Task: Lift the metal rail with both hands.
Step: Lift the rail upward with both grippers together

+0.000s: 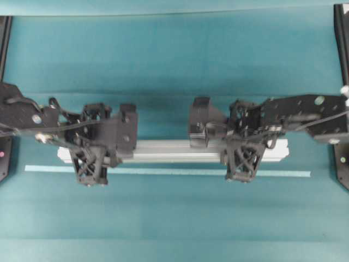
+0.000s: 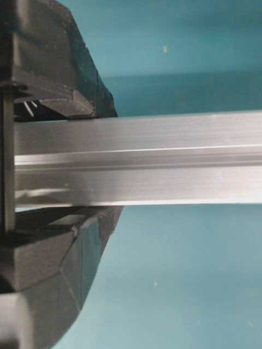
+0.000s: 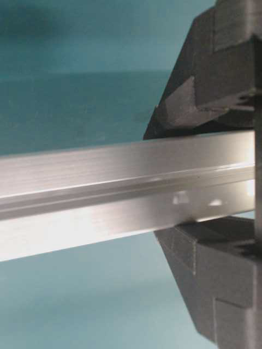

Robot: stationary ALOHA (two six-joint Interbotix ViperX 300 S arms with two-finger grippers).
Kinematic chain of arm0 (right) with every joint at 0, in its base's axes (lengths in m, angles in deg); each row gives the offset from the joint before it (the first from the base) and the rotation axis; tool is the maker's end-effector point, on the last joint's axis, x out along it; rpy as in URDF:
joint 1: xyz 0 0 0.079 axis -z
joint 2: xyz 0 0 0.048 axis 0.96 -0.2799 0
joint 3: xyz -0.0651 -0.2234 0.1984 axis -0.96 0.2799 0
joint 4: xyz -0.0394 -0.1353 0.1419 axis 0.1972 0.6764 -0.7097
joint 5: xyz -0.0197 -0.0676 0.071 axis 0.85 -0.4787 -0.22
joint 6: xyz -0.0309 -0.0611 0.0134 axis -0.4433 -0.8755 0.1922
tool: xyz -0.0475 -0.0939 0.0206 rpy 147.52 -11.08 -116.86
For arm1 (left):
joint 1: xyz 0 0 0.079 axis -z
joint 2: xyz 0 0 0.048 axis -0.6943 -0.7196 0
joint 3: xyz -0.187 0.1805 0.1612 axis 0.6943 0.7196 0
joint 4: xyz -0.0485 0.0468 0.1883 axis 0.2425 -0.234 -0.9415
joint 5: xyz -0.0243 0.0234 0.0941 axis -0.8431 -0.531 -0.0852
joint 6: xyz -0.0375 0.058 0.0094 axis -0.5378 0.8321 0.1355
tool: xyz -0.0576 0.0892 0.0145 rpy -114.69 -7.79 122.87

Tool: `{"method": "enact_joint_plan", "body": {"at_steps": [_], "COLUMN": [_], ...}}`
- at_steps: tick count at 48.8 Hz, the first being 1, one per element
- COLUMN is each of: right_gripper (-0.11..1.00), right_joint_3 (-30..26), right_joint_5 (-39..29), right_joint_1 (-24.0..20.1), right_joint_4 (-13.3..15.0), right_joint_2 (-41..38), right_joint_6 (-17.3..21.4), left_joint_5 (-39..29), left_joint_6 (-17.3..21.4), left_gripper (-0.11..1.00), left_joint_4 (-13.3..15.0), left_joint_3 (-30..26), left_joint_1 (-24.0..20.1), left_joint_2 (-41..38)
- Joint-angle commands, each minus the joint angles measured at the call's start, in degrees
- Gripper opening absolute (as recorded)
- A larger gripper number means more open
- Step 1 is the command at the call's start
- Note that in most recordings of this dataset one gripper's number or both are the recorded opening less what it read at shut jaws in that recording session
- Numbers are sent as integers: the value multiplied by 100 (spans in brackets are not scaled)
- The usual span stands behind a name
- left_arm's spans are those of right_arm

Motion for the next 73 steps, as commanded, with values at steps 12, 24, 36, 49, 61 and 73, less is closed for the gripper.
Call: {"method": "enact_joint_plan", "body": {"at_steps": [12, 24, 36, 49, 61, 73], "right_gripper": [39, 39, 39, 39, 39, 39], "right_joint_3": [-686, -1406, -2065, -2698, -3331, -3683], "right_joint_5": [-703, -1538, -2250, -3067, -3630, -4087], "right_joint_1": [105, 149, 158, 158, 158, 158], "right_joint_4": [-18, -18, -18, -18, -18, -18], "right_joint_2": [308, 272, 308, 308, 308, 308], "right_joint_6": [0, 9, 18, 18, 26, 26], "left_joint_5": [-826, -1257, -1652, -2039, -2505, -2936], "left_joint_6": [18, 70, 79, 88, 176, 290], "left_gripper": [36, 36, 36, 36, 36, 36], "left_joint_4": [0, 0, -9, 0, -9, -9], "left_joint_3": [-668, -1028, -1371, -1942, -2399, -2962], "left_joint_1": [-123, -229, -281, -396, -413, -413], "left_joint_2": [536, 668, 826, 1028, 1028, 1002]}}
